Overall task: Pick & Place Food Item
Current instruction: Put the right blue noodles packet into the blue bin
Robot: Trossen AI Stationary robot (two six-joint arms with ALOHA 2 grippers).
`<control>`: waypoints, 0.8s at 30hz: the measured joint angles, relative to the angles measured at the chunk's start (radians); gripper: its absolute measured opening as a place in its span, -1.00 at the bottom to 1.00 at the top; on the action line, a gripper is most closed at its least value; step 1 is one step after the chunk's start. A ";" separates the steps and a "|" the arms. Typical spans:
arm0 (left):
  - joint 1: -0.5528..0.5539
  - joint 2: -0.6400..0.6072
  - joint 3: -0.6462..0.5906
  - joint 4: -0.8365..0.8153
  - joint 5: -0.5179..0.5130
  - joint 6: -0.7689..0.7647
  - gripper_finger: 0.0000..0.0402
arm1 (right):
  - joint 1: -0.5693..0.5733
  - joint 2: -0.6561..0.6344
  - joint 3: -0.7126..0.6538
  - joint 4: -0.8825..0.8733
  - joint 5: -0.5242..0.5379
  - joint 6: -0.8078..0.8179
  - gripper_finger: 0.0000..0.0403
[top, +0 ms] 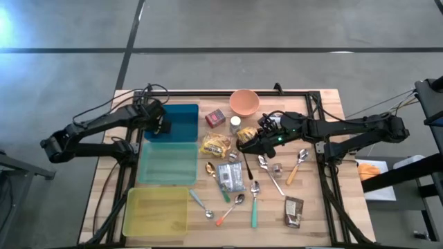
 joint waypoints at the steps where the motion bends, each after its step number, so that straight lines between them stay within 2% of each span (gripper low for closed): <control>1: 0.000 0.000 0.000 0.000 0.002 0.004 -0.88 | 0.000 0.000 0.000 0.000 0.000 0.000 0.34; 10: 0.000 0.000 0.001 -0.012 0.017 0.017 -0.29 | 0.000 0.000 0.000 0.000 0.000 0.003 0.34; 14: 0.005 0.000 0.001 -0.012 0.046 0.008 -0.08 | 0.000 0.000 0.000 0.000 0.000 0.007 0.34; 18: 0.005 0.000 0.011 -0.027 0.062 0.005 0.03 | 0.000 0.000 0.000 0.000 0.000 0.039 0.34; 24: 0.005 0.000 0.085 -0.067 0.025 0.015 0.05 | 0.000 0.000 0.000 0.000 0.000 0.046 0.34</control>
